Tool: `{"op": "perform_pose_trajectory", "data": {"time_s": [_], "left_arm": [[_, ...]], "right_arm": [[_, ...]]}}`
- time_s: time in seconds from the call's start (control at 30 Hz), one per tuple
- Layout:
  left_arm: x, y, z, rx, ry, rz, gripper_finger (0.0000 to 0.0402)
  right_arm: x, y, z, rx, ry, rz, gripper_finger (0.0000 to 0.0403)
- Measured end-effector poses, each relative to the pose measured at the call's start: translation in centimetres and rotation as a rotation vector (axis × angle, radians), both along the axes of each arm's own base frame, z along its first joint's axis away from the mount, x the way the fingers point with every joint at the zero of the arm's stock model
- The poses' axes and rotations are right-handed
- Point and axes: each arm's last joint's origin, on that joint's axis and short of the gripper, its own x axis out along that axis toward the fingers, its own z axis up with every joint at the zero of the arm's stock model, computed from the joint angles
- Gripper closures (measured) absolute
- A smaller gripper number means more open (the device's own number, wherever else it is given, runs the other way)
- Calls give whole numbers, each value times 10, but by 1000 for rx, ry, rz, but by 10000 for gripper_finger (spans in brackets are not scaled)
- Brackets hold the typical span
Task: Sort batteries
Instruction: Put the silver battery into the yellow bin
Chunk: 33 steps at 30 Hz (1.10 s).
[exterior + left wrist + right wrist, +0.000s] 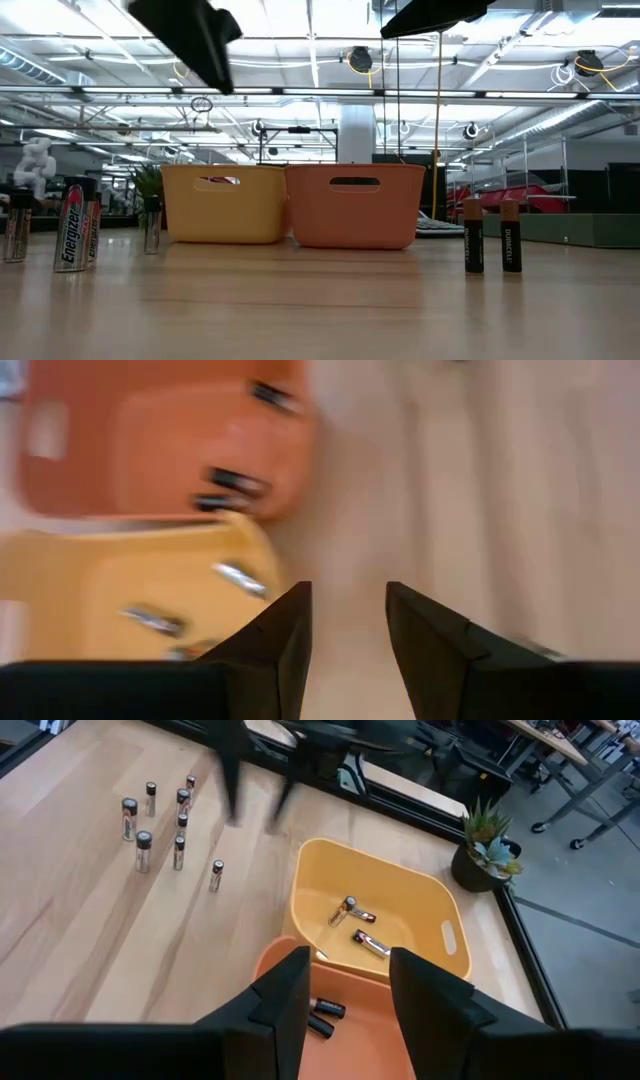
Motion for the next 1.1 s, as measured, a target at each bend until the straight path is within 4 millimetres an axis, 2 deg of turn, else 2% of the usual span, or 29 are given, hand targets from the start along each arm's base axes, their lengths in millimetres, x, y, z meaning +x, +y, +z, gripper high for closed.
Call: {"op": "perform_pose_trajectory", "data": {"time_s": [0.23, 0.33, 0.43, 0.7, 0.83, 1.1], "left_arm": [[-20, -45, -3, -94, 13, -18, 203], [-32, -58, -2, -104, 52, -4, 178], [-38, -68, -6, -98, 73, -14, 172], [-22, -86, -40, -11, 179, -122, 172], [-10, -95, -46, 14, 205, -201, 172], [4, -100, -75, 53, 319, -307, 172]], "right_arm": [[0, 0, 0, 7, -1, -4, 273], [0, 0, 0, 10, -1, -5, 273], [0, -1, 0, 10, -2, -8, 273], [2, -3, -2, 21, -1, -17, 273], [3, -3, -2, 19, 1, -17, 273], [3, -3, -2, 15, 2, -15, 273]]}}
